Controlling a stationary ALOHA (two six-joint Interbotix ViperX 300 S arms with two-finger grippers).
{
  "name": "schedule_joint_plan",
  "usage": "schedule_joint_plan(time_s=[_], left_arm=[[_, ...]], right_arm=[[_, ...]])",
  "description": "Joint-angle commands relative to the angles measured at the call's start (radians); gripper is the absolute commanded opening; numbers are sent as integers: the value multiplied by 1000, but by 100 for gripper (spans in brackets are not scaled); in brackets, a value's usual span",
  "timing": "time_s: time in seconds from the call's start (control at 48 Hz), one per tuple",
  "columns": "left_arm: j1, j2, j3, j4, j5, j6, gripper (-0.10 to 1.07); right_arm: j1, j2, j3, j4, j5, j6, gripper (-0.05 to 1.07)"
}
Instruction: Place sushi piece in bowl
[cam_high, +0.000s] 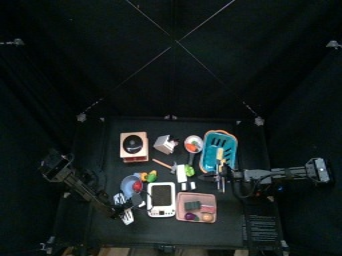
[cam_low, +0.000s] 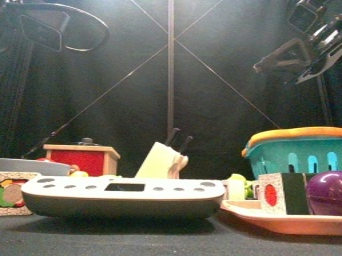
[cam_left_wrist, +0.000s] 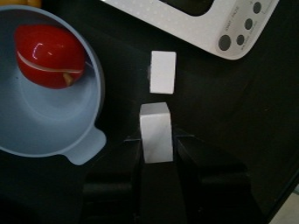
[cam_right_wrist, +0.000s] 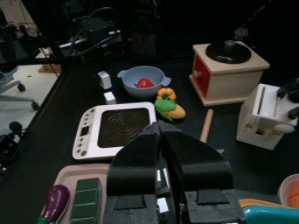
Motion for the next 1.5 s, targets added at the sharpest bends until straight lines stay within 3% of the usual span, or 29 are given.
schedule_joint_plan(time_s=[0.0, 0.167, 0.333, 0.583, 0.708, 0.917, 1.479], left_arm=[[0, -18, -14, 5, 2, 3, 46], [5, -74, -8, 3, 52, 3, 46], [15, -167, 9, 5, 183, 5, 46], [141, -284, 117, 18, 213, 0, 46], [192, -313, 158, 63, 176, 5, 46], [222, -333, 216, 130, 92, 2, 46], [276, -318, 282, 146, -66, 3, 47]], right_arm=[[0, 2, -9, 2, -5, 0, 1], [0, 2, -9, -2, -5, -2, 1], [-9, 2, -3, -3, -5, -2, 1], [-32, 2, 11, 0, -5, -2, 1], [-32, 2, 14, 2, -5, 0, 1], [-34, 2, 15, 2, -5, 0, 1], [-34, 2, 15, 3, -5, 0, 1]])
